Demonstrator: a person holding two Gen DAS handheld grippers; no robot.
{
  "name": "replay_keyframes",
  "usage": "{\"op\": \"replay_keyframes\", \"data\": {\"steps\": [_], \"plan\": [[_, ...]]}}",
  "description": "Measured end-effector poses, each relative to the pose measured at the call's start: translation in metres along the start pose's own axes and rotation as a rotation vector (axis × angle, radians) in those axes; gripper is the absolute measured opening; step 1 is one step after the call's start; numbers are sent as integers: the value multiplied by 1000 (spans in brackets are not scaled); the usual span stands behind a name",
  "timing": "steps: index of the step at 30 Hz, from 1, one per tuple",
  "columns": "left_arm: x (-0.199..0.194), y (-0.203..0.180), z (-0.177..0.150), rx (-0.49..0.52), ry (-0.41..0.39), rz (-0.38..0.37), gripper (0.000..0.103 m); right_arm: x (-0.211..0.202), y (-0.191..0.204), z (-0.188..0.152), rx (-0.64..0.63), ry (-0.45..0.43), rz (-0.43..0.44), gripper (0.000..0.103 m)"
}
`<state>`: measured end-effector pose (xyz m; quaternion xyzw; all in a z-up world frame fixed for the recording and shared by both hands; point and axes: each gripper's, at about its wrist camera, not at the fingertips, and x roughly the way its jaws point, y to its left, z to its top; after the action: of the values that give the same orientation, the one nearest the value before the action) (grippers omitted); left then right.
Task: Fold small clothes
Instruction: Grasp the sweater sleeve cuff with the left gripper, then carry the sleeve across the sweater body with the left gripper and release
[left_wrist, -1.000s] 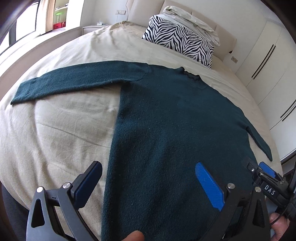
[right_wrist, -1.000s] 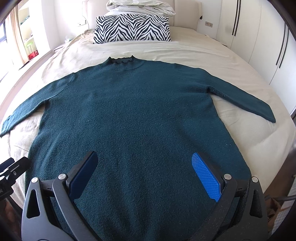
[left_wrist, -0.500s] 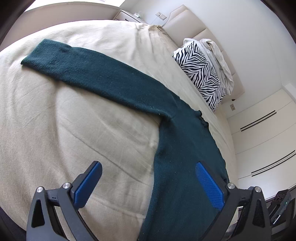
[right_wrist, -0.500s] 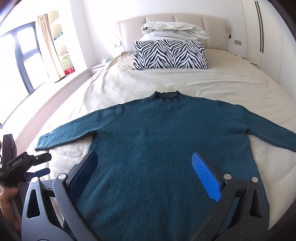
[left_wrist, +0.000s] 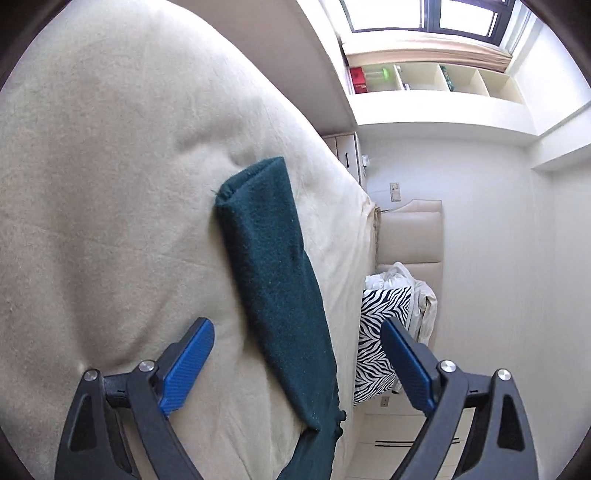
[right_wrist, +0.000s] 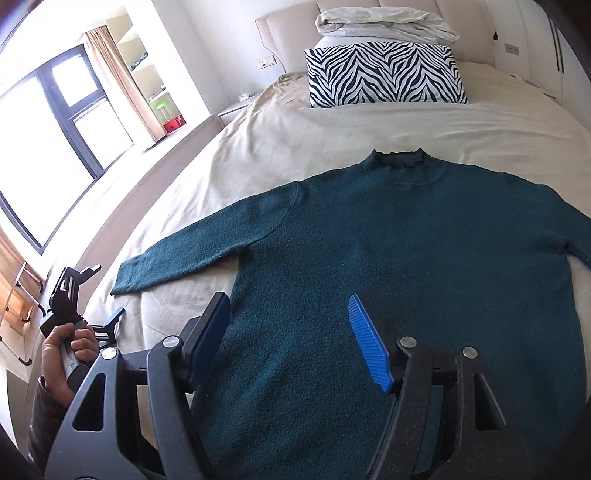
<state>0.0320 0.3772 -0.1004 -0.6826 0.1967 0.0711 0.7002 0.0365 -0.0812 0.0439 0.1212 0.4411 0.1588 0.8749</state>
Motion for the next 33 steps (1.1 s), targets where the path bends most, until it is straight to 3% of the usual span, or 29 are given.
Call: {"op": "replay_keyframes", "data": {"steps": [6,7,8,9,11,15,19,22,24,25,26,27,28,30,33], "plan": [[25,-19,18,15,-73,6,93,14,-3,-3,0,13,8,65],[32,-23,19,41,-74,16,86,14,-6,-3,7,14,9,65],[38,-28,22,68,-71,21,67,14,-11,-3,16,14,8,65],[46,-31,25,92,-54,26,54,13,-15,-4,24,13,7,65],[62,-40,24,119,-7,54,6,13,-27,-4,43,11,2,65],[82,-96,-6,379,27,84,3,14,-53,-5,93,12,-5,65],[103,-157,-78,658,104,46,2,12,-80,-6,143,0,-10,65],[105,-174,-125,758,129,30,2,10,-98,-9,169,0,-21,65],[88,-164,-131,714,90,42,9,9,-107,-11,185,12,-34,66],[78,-155,-126,674,63,41,42,11,-112,-13,194,19,-36,66],[65,-142,-118,624,29,38,87,12,-117,-15,205,26,-37,67],[52,-129,-106,567,-27,39,102,15,-121,-17,216,33,-39,67],[39,-117,-93,513,-85,43,103,17,-124,-20,226,38,-39,68],[24,-88,-59,387,-110,65,103,22,-126,-23,239,48,-36,67],[10,-34,-18,84,-133,53,101,29,-119,-26,238,59,-25,67]]}}
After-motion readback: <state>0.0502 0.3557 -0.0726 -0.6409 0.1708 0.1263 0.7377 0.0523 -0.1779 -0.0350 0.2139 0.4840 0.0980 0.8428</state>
